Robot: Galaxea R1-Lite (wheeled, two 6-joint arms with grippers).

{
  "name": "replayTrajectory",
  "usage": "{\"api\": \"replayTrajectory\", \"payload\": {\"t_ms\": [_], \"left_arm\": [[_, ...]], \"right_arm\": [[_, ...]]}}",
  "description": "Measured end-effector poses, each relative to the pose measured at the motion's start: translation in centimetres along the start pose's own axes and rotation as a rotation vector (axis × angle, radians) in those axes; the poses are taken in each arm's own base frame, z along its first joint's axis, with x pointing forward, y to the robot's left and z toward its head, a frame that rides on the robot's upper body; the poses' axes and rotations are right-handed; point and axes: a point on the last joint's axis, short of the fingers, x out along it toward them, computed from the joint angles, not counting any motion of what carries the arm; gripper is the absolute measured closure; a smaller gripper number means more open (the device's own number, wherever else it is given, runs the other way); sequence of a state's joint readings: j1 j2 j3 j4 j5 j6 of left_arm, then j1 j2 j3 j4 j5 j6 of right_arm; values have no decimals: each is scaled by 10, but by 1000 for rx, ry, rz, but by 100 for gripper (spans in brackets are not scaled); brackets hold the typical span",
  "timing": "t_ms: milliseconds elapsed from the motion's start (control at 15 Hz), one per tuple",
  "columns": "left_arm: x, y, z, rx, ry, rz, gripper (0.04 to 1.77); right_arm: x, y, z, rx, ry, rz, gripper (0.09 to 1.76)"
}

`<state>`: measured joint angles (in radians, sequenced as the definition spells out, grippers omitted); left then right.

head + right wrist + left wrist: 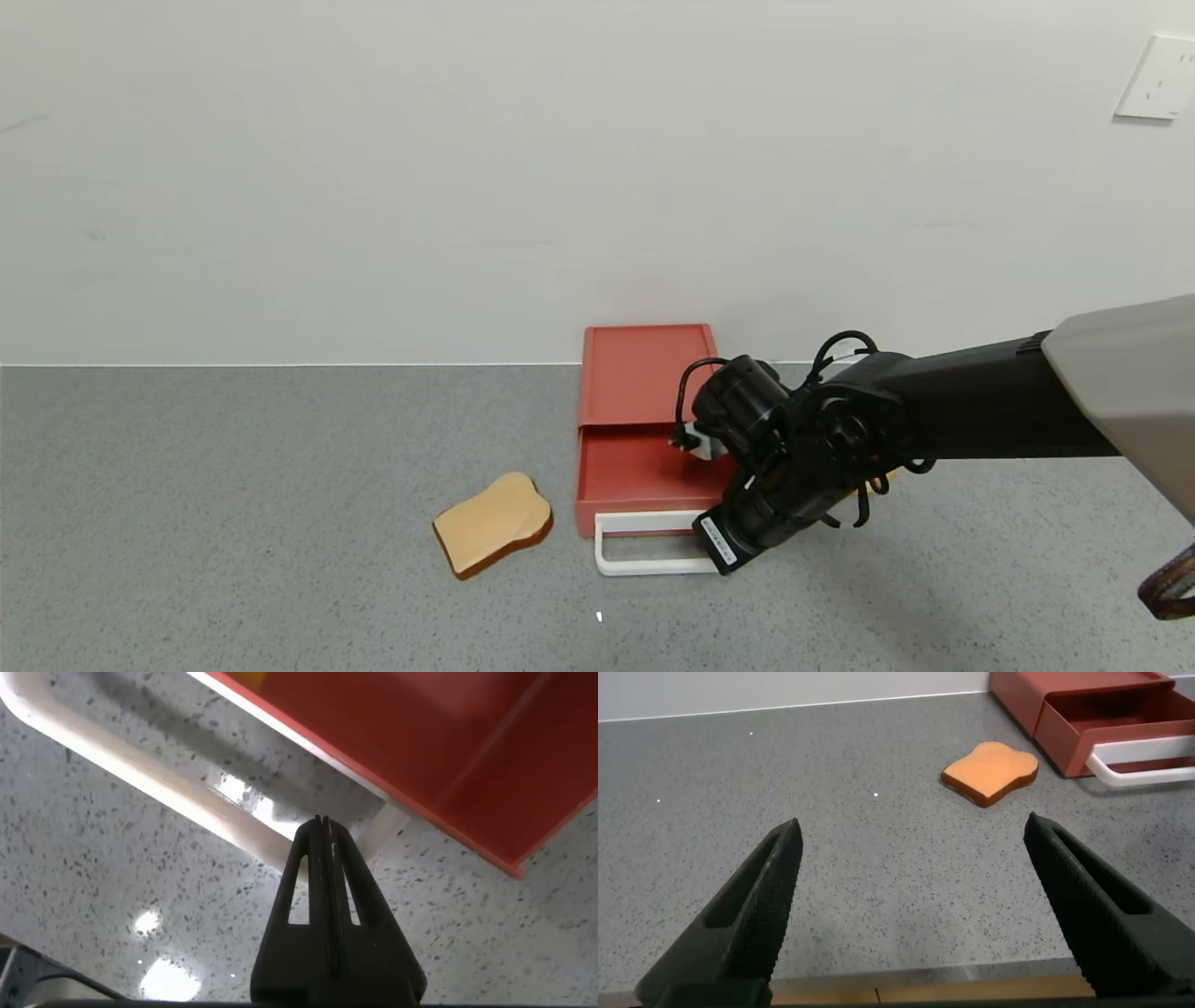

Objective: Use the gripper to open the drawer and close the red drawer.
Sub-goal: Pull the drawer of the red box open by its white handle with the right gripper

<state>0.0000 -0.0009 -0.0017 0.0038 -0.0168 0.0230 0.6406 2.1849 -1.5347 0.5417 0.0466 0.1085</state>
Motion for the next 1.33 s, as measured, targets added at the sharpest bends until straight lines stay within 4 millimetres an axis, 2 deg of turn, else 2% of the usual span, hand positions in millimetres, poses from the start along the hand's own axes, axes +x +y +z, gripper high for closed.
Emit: {"api": "replayTrajectory", "payload": {"t_ms": [533,1133,1333], "left_arm": [[0,0,0,0,0,0,9],[0,0,0,0,0,0,9],[0,0,0,0,0,0,9]], "right_arm": [[-6,5,-22,-20,59,11,173],[-15,10,-25,-31,45,24,173],[-26,10,-25,-30,20,27,173]]}}
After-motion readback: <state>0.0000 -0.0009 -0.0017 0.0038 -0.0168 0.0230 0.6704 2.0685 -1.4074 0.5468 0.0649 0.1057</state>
